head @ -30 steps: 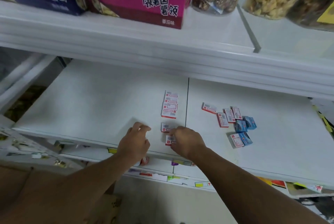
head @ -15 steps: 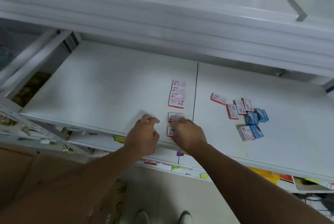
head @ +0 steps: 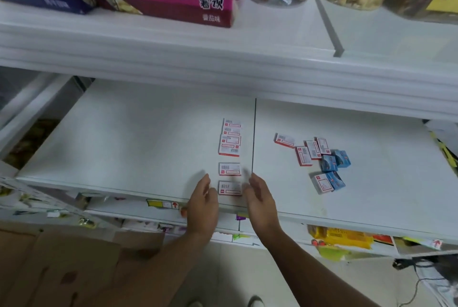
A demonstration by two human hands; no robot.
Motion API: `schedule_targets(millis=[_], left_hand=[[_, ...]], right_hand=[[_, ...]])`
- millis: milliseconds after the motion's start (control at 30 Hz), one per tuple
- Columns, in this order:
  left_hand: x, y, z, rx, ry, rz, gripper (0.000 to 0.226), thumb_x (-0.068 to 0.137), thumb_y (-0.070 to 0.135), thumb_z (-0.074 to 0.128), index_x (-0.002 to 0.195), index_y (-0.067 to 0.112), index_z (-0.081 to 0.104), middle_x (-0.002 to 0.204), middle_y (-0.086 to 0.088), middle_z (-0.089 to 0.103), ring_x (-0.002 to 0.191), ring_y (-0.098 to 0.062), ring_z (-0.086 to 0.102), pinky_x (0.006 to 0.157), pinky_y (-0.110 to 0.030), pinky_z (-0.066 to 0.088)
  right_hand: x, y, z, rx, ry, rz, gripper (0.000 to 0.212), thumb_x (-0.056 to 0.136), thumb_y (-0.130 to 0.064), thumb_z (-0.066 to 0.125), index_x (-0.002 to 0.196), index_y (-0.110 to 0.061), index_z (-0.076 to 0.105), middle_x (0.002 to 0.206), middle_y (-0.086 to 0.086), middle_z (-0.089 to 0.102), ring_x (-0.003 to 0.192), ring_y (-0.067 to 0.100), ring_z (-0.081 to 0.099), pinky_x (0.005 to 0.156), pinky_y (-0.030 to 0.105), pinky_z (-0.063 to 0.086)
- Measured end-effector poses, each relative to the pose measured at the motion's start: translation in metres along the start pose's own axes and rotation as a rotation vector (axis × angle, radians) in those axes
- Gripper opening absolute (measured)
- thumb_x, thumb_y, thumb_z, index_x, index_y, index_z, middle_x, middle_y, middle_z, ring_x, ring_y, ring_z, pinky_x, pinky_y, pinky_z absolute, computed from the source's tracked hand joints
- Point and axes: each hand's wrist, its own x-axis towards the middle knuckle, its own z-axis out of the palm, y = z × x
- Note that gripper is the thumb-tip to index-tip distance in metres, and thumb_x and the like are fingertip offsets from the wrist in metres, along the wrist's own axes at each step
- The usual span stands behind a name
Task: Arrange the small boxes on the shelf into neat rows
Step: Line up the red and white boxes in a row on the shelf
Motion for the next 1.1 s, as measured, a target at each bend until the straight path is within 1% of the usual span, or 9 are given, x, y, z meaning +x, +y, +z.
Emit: schedule_targets(millis=[100,233,333,433,500,767,867,967,1100], left_hand=[[-0.002,0.003,0.010,-0.150,0.023,-0.064,0.041,0.114,0.029,0.045,0.153,0.023,0.054,0.146,0.008,0.059,0.119,-0.002,0.060,0.095,-0.007,0.045],[0.000,0.007,0.020,-0.454,0.004,-0.185,0.043,0.112,0.040,0.048,0.152,0.026,0.054,0.137,0.014,0.062,0.120,-0.003,0.061,0.079,-0.004,0.050],[0.000,0.012,0.023,-0.487,-0.016,-0.203,0.048,0.108,0.054,0.049,0.151,0.032,0.055,0.137,0.016,0.065,0.123,-0.003,0.062,0.084,-0.006,0.044],[0.009,0.012,0.026,-0.450,-0.040,-0.205,0.033,0.105,0.063,0.047,0.127,0.044,0.063,0.114,0.029,0.074,0.104,0.006,0.068,0.084,-0.005,0.039],[0.016,0.011,0.029,-0.437,-0.049,-0.185,0.028,0.107,0.061,0.043,0.119,0.043,0.062,0.104,0.034,0.073,0.099,0.008,0.069,0.094,-0.012,0.041],[0.045,0.014,0.034,-0.504,-0.138,-0.194,0.026,0.109,0.061,0.037,0.117,0.046,0.056,0.094,0.042,0.071,0.089,0.019,0.067,0.083,-0.010,0.043],[0.059,0.020,0.032,-0.525,-0.188,-0.170,0.030,0.111,0.058,0.030,0.126,0.042,0.051,0.090,0.047,0.067,0.085,0.026,0.063,0.076,-0.003,0.044],[0.075,0.026,0.033,-0.524,-0.213,-0.172,0.031,0.112,0.057,0.028,0.135,0.041,0.040,0.084,0.048,0.066,0.079,0.028,0.061,0.083,-0.009,0.037],[0.090,0.029,0.038,-0.442,-0.188,-0.107,0.027,0.113,0.053,0.028,0.127,0.042,0.048,0.083,0.046,0.067,0.080,0.027,0.062,0.074,-0.002,0.042]], right_hand=[[0.001,0.004,0.007,0.097,-0.019,0.059,0.021,0.109,-0.039,0.051,0.121,-0.056,0.055,0.110,-0.052,0.059,0.106,-0.025,0.056,0.073,-0.003,0.043],[0.004,0.010,0.017,0.146,-0.049,0.095,0.033,0.110,-0.051,0.040,0.141,-0.051,0.048,0.136,-0.035,0.056,0.123,-0.008,0.056,0.100,0.013,0.044],[0.009,0.008,0.023,0.155,-0.061,0.091,0.046,0.108,-0.057,0.036,0.152,-0.046,0.043,0.151,-0.026,0.048,0.138,0.000,0.045,0.118,0.030,0.036],[0.014,0.003,0.028,0.161,-0.078,0.096,0.064,0.102,-0.066,0.033,0.160,-0.040,0.033,0.160,-0.018,0.042,0.146,0.009,0.040,0.125,0.039,0.030],[0.016,0.001,0.029,0.163,-0.072,0.088,0.069,0.099,-0.069,0.032,0.161,-0.039,0.031,0.162,-0.018,0.040,0.147,0.008,0.038,0.126,0.039,0.027],[0.038,-0.007,0.035,0.122,-0.069,0.041,0.048,0.103,-0.067,0.030,0.146,-0.050,0.042,0.135,-0.038,0.053,0.119,-0.017,0.051,0.101,0.014,0.034],[0.049,-0.011,0.039,0.121,-0.075,0.034,0.052,0.106,-0.066,0.029,0.151,-0.044,0.044,0.145,-0.023,0.056,0.129,-0.002,0.052,0.107,0.022,0.037],[0.058,-0.015,0.042,0.147,-0.083,0.034,0.055,0.107,-0.064,0.028,0.154,-0.041,0.043,0.151,-0.016,0.053,0.138,0.009,0.050,0.118,0.034,0.035],[0.070,-0.021,0.045,0.148,-0.060,0.010,0.048,0.107,-0.061,0.029,0.144,-0.042,0.052,0.137,-0.019,0.062,0.121,-0.003,0.058,0.103,0.026,0.042]])
